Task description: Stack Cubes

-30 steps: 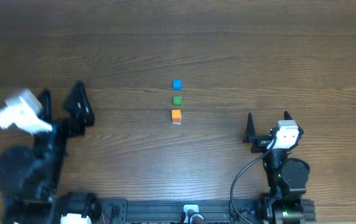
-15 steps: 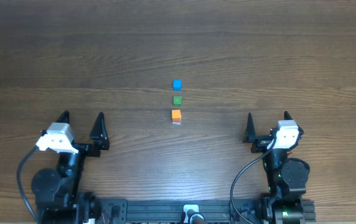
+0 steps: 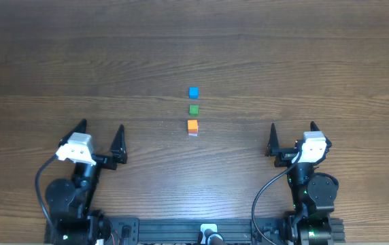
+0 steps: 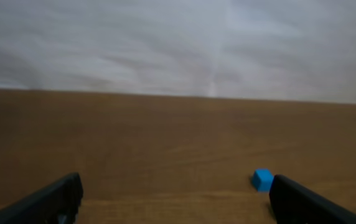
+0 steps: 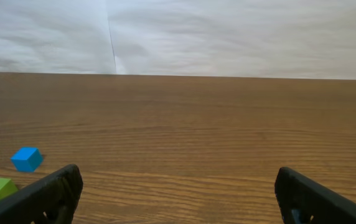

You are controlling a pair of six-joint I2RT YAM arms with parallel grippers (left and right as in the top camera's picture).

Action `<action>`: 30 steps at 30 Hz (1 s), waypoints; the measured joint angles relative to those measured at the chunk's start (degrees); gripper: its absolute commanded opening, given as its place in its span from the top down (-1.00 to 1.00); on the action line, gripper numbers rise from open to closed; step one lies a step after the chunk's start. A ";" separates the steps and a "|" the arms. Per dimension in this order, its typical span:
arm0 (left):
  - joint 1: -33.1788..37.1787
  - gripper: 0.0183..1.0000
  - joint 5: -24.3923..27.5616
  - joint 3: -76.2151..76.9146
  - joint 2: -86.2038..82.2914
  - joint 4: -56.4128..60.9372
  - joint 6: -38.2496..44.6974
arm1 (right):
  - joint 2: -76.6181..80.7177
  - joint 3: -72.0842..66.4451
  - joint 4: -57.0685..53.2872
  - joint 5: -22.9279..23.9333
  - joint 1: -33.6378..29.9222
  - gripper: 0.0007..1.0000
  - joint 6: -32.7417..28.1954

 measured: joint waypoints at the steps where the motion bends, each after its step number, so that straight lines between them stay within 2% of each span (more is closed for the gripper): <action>1: -0.35 -1.00 0.02 -0.81 -0.02 0.83 -0.02 | 0.00 0.00 0.00 -0.02 0.00 -0.99 0.00; 30: -2.10 -1.00 0.15 -2.56 -0.07 2.14 0.00 | 0.00 0.00 0.02 -0.02 0.00 -0.99 0.02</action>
